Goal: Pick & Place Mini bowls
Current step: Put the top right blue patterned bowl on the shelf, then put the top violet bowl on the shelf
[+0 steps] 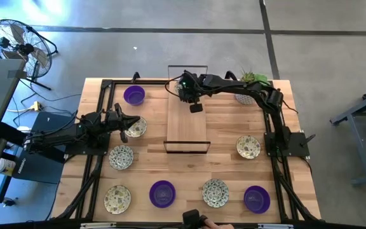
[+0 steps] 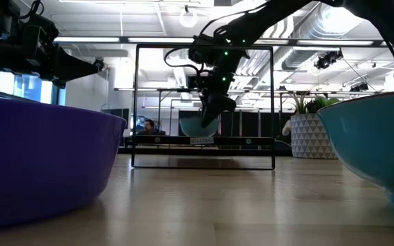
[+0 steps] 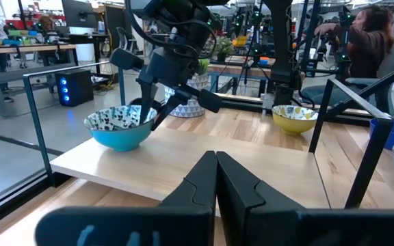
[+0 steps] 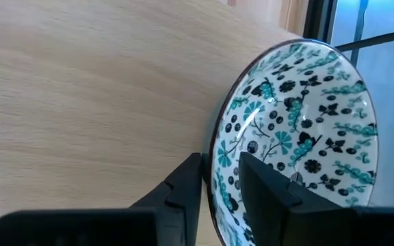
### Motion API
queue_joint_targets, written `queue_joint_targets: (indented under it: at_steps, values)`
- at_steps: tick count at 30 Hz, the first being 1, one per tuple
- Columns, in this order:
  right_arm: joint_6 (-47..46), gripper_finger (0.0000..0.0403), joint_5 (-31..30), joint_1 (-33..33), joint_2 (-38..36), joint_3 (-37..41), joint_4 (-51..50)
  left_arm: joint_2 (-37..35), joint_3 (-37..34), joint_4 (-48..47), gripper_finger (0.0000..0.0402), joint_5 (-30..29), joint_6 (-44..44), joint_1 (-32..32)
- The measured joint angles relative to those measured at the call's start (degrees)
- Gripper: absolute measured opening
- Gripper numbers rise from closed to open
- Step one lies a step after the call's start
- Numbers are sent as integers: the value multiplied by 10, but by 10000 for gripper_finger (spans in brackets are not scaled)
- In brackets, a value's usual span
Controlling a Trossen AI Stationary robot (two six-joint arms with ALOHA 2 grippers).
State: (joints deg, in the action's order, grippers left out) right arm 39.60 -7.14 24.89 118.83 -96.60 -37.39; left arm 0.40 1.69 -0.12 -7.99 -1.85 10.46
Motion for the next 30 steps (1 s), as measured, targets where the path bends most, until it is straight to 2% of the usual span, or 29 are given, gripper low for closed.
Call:
queue_joint_targets:
  at_steps: [10, 20, 24, 26, 30]
  values:
    - [-2, 92, -16, 1, 0, 0, 0, 0, 0, 0, 0, 0, 0, 0]
    - [-12, 183, -30, -3, -11, 0, 10, 0, 0, 0, 0, 0, 0, 0]
    - [-25, 199, -42, -17, -42, 0, -5, 0, 0, 0, 0, 0, 0, 0]
    - [-52, 196, -26, -22, -62, 0, -29, 0, 0, 0, 0, 0, 0, 0]
    - [-119, 160, 69, -23, -93, -1, -94, 0, 0, 0, 0, 0, -1, 0]
